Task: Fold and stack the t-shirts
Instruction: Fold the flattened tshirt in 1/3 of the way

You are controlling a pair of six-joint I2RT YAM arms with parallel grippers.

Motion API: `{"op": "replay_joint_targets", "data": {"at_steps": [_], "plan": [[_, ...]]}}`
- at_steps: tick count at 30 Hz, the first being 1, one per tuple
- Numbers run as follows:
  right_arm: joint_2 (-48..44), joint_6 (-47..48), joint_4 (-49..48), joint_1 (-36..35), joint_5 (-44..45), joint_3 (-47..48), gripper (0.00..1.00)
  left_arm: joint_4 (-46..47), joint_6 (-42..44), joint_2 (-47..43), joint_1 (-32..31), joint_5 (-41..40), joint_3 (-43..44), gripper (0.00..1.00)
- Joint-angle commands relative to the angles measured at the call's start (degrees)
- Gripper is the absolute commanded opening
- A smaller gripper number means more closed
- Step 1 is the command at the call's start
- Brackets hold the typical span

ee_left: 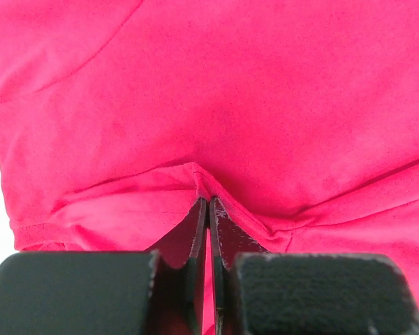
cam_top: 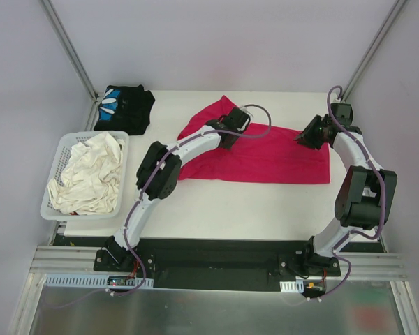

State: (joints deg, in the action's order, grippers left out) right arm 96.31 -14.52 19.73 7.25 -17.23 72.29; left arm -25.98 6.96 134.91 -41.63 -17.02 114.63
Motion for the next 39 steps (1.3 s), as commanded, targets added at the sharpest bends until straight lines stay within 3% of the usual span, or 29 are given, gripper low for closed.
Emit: {"op": "replay_joint_targets", "data": {"at_steps": [1,19,34,39], "plan": [[-1.8,-0.2,-1.2,-0.3,-0.3,0.2,0.27,-0.3,1.3,0.7,-1.3,0.2,3.1,0.0],[-2.5,0.3,-1.1,-0.3,-0.1,-0.2,0.27,-0.3,1.6,4.7,-2.5,2.5,6.4,0.0],[-1.7,0.5,-1.0,-0.3,-0.2,-0.1,0.27,-0.4,3.5,6.5,-1.9,-3.0,11.7,0.0],[-1.9,0.5,-0.9,-0.3,-0.1,-0.2,0.27,-0.3,3.1,6.4,-1.4,-1.6,10.7,0.0]]}}
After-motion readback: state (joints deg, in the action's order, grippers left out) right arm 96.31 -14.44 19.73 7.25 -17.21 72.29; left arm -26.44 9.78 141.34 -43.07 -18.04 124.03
